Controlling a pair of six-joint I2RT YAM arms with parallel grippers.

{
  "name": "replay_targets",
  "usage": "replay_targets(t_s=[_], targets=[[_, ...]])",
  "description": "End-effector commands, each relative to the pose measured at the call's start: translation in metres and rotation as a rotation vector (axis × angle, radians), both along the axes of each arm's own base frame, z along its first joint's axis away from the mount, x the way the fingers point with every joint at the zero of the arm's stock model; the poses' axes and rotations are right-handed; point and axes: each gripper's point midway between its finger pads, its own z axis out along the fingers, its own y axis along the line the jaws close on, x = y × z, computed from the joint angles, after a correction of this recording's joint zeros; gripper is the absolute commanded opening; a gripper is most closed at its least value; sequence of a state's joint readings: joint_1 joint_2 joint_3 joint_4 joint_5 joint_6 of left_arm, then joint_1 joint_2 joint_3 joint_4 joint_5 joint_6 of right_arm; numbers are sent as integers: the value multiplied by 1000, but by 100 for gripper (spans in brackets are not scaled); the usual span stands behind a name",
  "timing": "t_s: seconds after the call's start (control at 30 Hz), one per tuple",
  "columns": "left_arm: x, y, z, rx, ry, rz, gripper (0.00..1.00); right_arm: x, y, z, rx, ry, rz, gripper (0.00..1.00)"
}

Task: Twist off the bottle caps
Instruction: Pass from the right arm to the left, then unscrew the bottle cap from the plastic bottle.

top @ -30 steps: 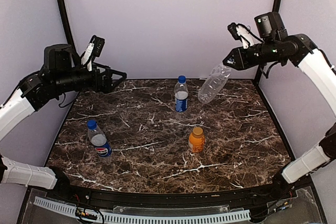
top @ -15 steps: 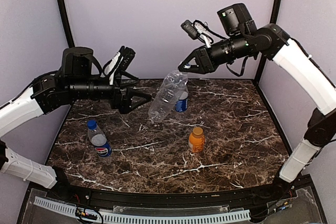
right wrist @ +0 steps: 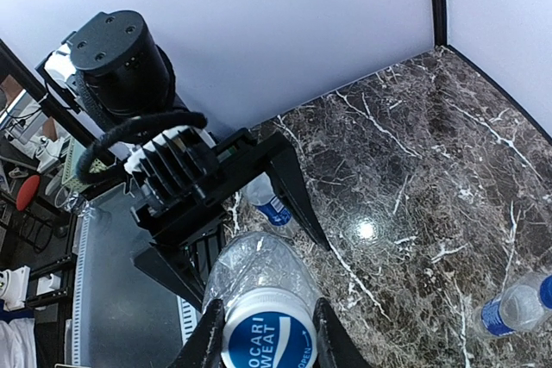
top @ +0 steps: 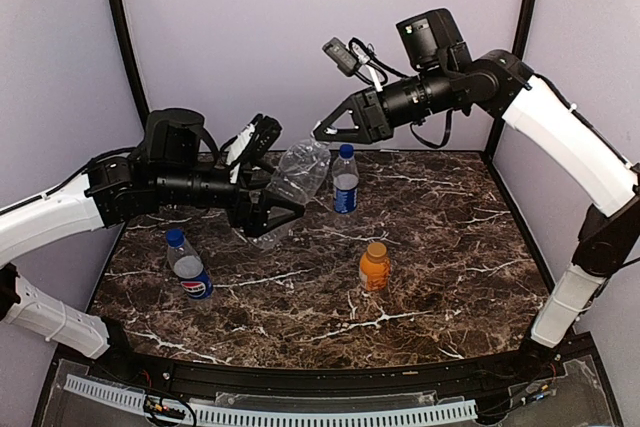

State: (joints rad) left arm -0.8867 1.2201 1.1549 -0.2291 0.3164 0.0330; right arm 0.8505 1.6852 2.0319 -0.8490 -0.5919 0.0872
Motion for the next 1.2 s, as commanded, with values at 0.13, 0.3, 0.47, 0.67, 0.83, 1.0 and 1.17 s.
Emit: replay_targets(t_s=[0.13,0.3,0.47,0.67,0.83,1.0,1.17], targets=[[1,-6,-3,-22,-3,-10,82,-7,8,19,73,-12,44,0],[3,-4,3,-39,-28,5,81,-5,8,14,57,-11,40,0],[4,-3,4,-41,-38,15,75,-5,9,11,47,-8,48,0],[2,-3,12,-77,-52,7,63,0,10,2,21,-5,33,0],[1,-4,17,-115,-34,14,42,2,10,8,57,-16,11,26],[5,-6,22,-221,3,49,36,8,6,26,160,-42,-66,77],[3,-12,16,-303,32,28,36,16,3,37,259,-53,-141,83]])
